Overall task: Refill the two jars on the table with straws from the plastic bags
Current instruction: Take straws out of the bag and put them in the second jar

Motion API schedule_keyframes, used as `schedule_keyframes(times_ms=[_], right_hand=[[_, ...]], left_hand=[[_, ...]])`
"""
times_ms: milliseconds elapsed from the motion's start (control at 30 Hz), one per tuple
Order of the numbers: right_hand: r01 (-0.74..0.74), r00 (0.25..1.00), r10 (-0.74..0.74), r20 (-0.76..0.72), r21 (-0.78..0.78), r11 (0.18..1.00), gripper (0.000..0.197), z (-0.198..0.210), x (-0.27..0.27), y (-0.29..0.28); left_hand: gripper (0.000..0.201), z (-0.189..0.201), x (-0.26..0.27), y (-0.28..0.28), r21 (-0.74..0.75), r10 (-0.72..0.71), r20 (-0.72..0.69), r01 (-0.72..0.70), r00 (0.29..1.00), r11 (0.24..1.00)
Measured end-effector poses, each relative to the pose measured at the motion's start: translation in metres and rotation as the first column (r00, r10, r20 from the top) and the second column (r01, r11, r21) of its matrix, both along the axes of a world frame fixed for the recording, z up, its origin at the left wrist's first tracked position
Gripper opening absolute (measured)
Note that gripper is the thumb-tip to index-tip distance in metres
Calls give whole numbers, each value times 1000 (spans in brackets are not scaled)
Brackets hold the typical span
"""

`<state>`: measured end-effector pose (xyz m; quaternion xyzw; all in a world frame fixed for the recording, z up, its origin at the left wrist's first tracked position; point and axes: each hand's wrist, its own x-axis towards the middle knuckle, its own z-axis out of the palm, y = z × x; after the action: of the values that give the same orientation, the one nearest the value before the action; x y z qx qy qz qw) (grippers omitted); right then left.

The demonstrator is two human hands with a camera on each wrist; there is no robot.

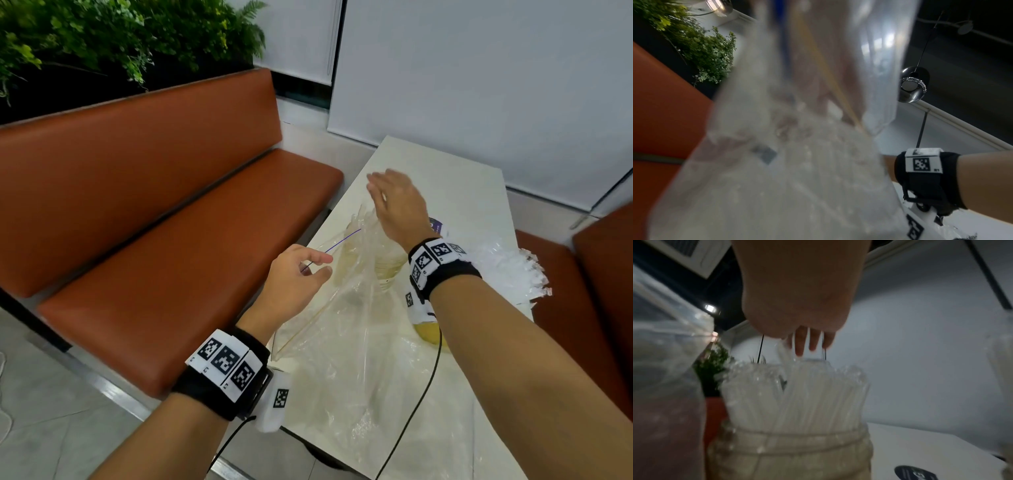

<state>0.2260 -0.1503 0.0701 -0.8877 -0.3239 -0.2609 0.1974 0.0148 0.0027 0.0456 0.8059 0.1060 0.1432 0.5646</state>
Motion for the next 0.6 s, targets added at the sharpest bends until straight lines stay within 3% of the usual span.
schedule_keyframes(times_ms=[67,100,267,400,467,500,567,600], right_hand=[[-15,989,-29,-143,-299,954,37,-16,3,-5],[-37,988,-18,-155,-346,938,37,-20,3,-7],[7,989,6,-149,86,996,30,5,-13,-8],[-202,927,285,-245,314,928,23,48,-68,6],[-290,803,350,-483,196,937,26,64,-105,14],[-336,729,284,-623,35,941,26,69,-119,16],[-425,675,56,-736,-326,845,16,65,-132,16],[-459,679,-16,-734,-441,771,22,60,-135,16]], left_hand=[[28,0,-3,1,7,-19,-14,19,1000,1000],[33,0,-4,1,14,-28,-23,28,999,999],[41,-4,-3,6,28,-49,-25,50,998,998],[31,-6,-3,1,-2,-31,0,31,1000,1000],[29,-4,-5,-2,5,-37,17,36,999,999],[32,-1,-6,-3,14,-50,22,50,999,999],[39,4,-8,-5,28,-84,29,84,996,996],[42,5,-10,-5,26,-96,32,95,995,995]])
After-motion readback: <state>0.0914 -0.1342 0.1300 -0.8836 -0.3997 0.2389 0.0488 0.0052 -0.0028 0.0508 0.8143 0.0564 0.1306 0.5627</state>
